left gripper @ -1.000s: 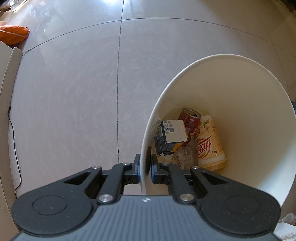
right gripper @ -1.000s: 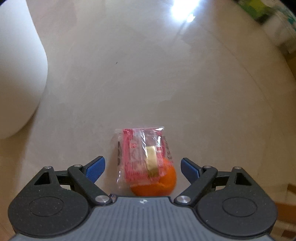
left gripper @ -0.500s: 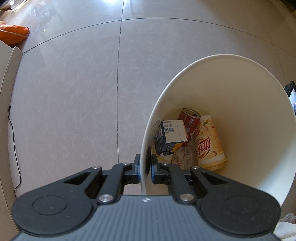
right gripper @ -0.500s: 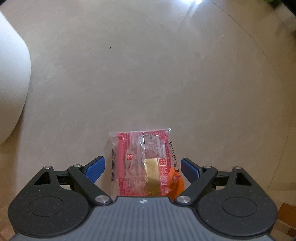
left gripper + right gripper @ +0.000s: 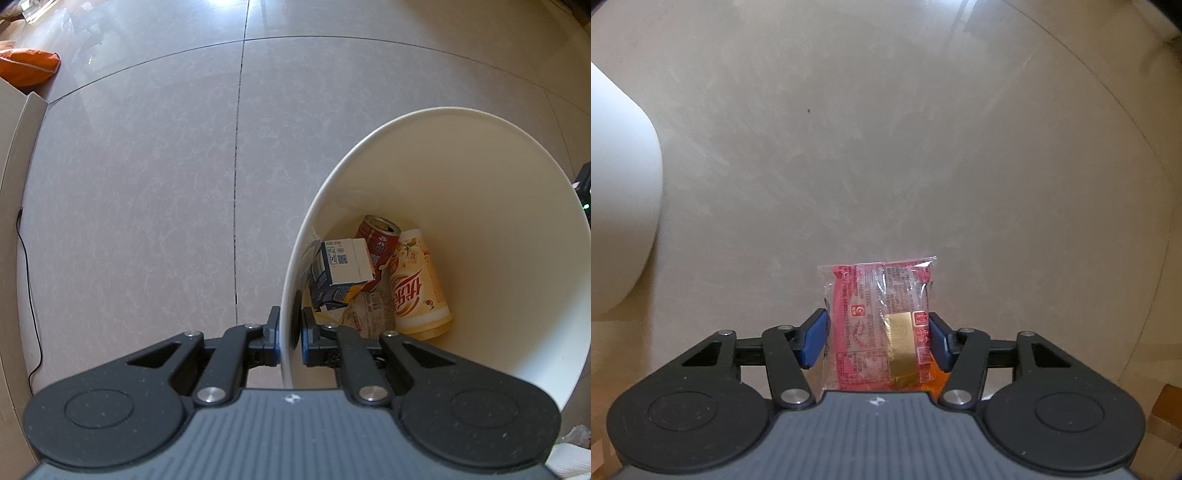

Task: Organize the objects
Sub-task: 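Carry the pink pastry into the bin and open the right tool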

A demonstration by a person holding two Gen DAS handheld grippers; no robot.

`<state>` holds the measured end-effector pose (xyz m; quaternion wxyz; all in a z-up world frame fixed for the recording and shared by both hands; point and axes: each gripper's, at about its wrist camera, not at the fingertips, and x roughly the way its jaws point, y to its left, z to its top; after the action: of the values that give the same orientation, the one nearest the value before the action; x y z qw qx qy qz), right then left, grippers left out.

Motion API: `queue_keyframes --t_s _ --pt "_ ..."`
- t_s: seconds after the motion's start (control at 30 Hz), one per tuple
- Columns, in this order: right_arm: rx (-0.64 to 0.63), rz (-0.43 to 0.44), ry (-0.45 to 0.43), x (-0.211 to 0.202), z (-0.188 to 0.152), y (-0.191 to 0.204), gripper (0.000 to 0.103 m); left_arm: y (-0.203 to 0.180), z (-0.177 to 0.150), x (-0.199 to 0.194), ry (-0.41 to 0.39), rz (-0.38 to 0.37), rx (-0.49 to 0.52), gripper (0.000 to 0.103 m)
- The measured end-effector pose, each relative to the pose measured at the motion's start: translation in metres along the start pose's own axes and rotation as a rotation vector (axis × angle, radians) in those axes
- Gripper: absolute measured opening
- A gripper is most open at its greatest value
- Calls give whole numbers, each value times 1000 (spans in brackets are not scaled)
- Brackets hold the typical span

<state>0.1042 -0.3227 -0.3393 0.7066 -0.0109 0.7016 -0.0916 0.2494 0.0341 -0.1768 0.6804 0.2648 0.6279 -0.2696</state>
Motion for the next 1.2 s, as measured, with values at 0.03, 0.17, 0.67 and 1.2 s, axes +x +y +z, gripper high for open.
queue_keyframes --t_s 0.03,0.17,0.67,1.2 --pt "6 0 -2 -6 0 1 61 0 0 0 -1 -1 -1 8" --pt "20 12 -20 -34 -2 -1 61 1 1 0 8 -2 -9 8" --pt "-37 22 -83 -201 -29 27 61 5 1 0 9 -18 -21 7" --pt "-165 208 -271 -320 4 126 61 9 -2 -5 -10 -42 -10 7"
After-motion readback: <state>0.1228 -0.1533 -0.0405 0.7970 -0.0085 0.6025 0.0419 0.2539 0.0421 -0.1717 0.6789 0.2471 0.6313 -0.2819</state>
